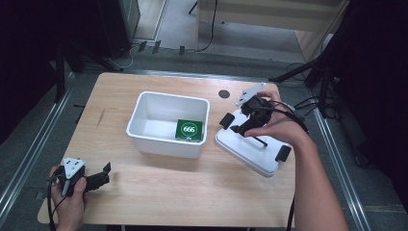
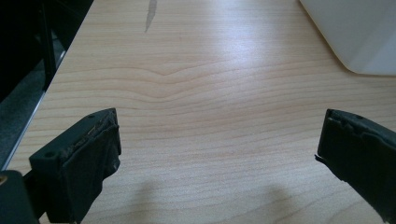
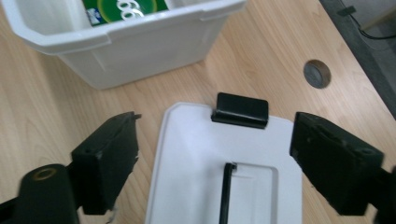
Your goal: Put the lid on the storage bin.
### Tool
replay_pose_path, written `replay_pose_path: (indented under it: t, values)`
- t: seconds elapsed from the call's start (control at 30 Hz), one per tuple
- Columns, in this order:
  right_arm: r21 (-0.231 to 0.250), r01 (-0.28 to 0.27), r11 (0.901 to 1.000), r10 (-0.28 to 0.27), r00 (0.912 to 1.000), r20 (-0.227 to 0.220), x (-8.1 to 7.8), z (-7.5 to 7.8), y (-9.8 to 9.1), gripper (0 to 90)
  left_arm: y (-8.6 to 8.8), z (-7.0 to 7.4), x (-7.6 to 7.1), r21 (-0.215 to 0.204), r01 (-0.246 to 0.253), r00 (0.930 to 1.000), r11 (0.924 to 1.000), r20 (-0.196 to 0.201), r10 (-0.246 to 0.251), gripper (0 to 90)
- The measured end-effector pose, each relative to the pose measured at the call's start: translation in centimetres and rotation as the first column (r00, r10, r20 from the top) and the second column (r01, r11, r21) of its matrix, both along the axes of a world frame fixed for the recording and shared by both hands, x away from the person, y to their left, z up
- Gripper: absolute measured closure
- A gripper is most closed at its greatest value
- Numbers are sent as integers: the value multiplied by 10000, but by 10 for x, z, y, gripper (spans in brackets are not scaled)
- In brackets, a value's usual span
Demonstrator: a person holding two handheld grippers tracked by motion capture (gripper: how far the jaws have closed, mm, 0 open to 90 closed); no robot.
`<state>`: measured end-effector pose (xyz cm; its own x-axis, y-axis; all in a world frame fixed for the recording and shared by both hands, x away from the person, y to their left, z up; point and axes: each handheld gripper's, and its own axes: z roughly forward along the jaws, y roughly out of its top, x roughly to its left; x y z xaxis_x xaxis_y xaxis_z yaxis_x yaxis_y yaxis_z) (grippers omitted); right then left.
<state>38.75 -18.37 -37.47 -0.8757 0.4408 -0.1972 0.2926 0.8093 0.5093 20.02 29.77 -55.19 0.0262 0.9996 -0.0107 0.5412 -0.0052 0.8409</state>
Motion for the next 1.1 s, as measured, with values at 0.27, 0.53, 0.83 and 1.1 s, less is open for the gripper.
replay_pose_path:
  t: [0.27, 0.53, 0.83, 1.1]
  values:
    - [-328, 580, 9978, -585, 9982, -148, 2, -9, -13, 350, -1, 0, 0, 33, -2, 10000, 10000, -8, 2, 3]
    - [-743, 993, 9923, -1031, 9934, -501, 8, -26, -25, 469, -1, 0, 1, 35, 2, 10000, 10000, -30, -1, 3]
    - [-1075, 1217, 9867, -1320, 9867, -949, 10, -45, -33, 572, -1, 0, 1, 19, 6, 10000, 10000, -29, -6, 3]
    - [-1329, 1431, 9807, -1592, 9799, -1199, 13, -63, -41, 651, 0, 0, 1, 5, 0, 10000, 10000, -34, 0, 3]
